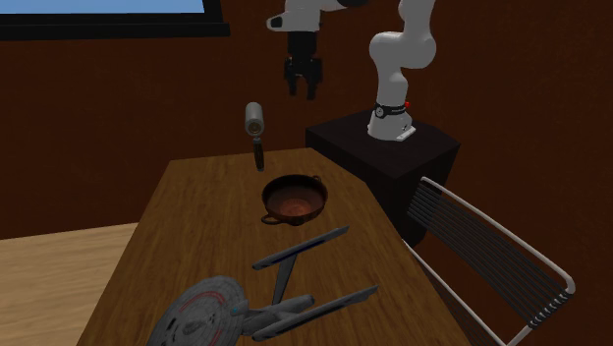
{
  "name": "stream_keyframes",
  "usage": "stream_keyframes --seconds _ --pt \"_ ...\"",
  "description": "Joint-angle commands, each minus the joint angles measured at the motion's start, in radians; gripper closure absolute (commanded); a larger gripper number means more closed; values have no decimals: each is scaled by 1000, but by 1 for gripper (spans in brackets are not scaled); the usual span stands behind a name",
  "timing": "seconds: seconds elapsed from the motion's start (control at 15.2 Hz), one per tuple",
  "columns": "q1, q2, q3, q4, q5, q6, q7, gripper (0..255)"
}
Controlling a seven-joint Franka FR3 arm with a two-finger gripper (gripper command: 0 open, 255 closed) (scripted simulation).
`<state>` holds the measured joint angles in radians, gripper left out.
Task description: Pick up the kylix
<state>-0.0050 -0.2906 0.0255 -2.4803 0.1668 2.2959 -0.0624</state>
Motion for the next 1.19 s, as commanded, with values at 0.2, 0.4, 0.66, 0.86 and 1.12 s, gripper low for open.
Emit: stream_keyframes --seconds 0.2,0.4,0.66,0.86,1.12 --pt "10 204 -10 48 64 132 -37 0" --pt "15 324 -10 91 112 194 -65 0" --pt "11 486 2 166 179 260 -106 0" --pt "2 607 17 234 225 297 -133 0" --pt "-10 727 36 306 261 331 -157 0"
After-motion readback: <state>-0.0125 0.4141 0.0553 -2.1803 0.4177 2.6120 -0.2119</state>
